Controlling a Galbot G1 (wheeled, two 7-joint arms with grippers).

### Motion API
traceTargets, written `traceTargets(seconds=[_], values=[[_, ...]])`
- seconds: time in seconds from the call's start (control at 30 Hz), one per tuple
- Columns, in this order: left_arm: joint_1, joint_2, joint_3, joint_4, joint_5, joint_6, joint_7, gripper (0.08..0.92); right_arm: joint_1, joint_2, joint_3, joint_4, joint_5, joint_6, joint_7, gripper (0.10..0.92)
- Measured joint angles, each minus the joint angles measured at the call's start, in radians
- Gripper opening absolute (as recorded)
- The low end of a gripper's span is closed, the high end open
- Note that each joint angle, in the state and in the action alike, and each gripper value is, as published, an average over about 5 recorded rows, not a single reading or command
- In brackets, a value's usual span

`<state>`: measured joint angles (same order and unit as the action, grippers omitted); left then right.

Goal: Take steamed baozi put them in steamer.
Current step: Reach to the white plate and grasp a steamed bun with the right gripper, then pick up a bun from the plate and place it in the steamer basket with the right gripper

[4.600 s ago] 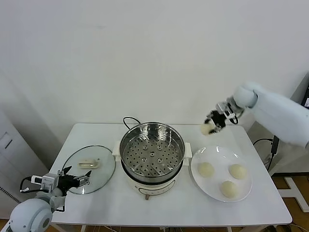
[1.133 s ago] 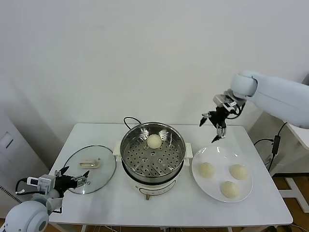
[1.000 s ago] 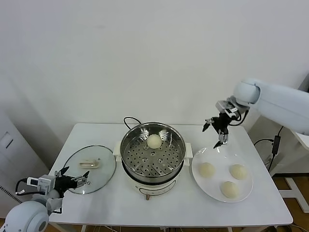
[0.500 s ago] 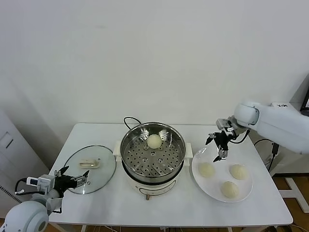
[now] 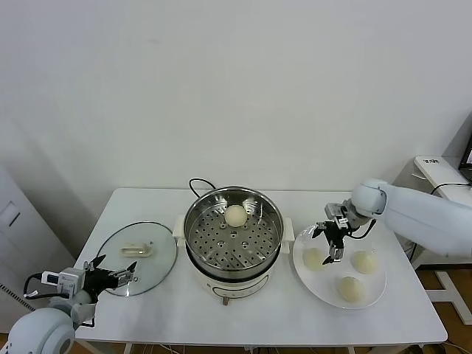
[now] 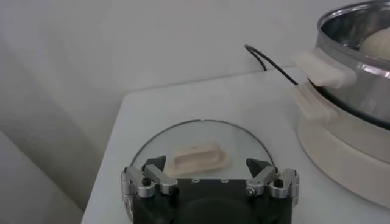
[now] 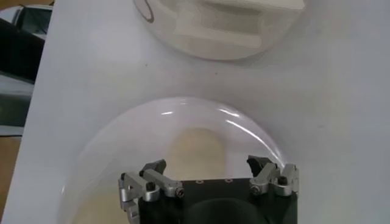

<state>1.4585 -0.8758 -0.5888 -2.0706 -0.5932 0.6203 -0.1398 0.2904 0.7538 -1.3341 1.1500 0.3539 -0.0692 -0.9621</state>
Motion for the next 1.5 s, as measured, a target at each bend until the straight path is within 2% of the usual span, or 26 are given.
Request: traceTargets(seconds=[0.23, 0.5, 0.73, 1.07, 1.5], values=[[-0.001, 0.002, 0.000, 0.000, 0.000, 0.001, 0.000, 0.823, -0.059, 0.017, 0.041, -0.025, -0.036, -0.004, 0.005, 0.790], [0.002, 0.004, -0.001, -0.003, 0.000, 0.002, 0.000, 0.823, -0.085, 0.018, 0.076, -0.045, -0.053, -0.005, -0.002, 0.607], [-0.002, 0.002, -0.001, -0.010, 0.000, 0.008, -0.002, 0.823, -0.079, 0.008, 0.077, -0.037, -0.052, -0.006, -0.015, 0.519], [0.001, -0.005, -0.001, -0.015, 0.001, 0.012, -0.008, 0.823, 0.065, -0.024, -0.017, 0.020, 0.014, -0.026, -0.038, 0.509], [-0.001, -0.002, -0.002, -0.010, 0.001, 0.012, -0.014, 0.823, 0.443, -0.023, -0.255, 0.176, 0.213, -0.070, -0.083, 0.512]])
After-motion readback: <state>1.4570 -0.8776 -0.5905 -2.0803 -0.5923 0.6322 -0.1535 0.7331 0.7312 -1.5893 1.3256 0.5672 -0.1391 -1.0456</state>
